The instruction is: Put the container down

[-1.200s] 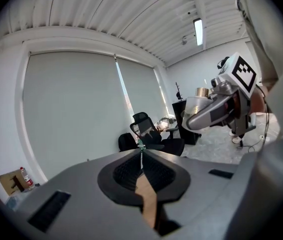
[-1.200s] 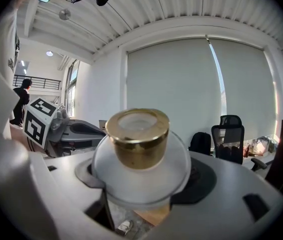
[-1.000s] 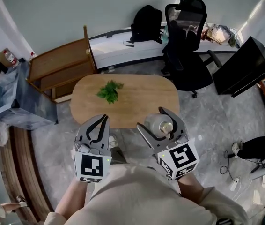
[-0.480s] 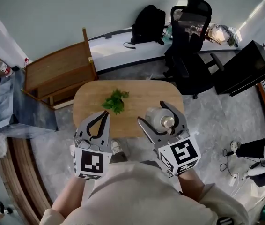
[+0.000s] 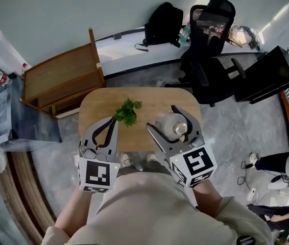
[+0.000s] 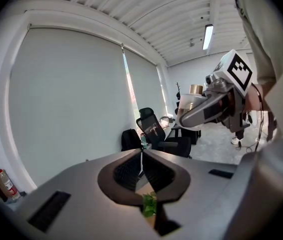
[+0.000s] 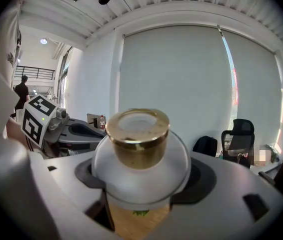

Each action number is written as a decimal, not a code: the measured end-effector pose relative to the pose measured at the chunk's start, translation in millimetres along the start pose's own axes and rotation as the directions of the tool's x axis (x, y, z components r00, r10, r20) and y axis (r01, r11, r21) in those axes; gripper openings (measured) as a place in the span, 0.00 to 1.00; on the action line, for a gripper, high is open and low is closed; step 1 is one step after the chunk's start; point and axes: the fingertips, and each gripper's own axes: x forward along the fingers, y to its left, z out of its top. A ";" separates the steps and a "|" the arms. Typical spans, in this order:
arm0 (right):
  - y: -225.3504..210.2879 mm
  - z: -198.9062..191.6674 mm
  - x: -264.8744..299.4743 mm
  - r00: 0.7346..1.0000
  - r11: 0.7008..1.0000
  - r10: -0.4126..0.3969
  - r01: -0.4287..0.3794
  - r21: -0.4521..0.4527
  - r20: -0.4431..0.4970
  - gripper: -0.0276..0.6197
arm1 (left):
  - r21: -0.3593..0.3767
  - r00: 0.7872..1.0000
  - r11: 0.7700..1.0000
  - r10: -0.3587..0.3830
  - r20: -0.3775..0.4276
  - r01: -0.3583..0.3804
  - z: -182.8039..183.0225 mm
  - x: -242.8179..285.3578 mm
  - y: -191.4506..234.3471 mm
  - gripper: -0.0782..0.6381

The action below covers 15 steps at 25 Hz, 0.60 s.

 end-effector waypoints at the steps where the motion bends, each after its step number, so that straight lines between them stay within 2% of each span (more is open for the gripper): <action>1: -3.1 -1.4 2.9 1.000 1.000 0.003 -0.003 0.001 -0.003 0.55 | -0.003 1.000 1.000 0.004 -0.005 -0.004 -0.6 3.4 1.1 0.12; 10: -33.7 -17.6 24.8 0.998 0.999 0.047 -0.047 0.002 -0.038 0.55 | -0.048 0.995 0.995 0.081 -0.049 -0.084 -12.0 36.1 12.6 0.12; 15: -48.5 -33.2 49.4 0.998 0.999 0.044 -0.044 0.019 -0.049 0.55 | -0.054 0.995 0.995 0.082 -0.055 -0.085 -26.3 58.4 10.5 0.12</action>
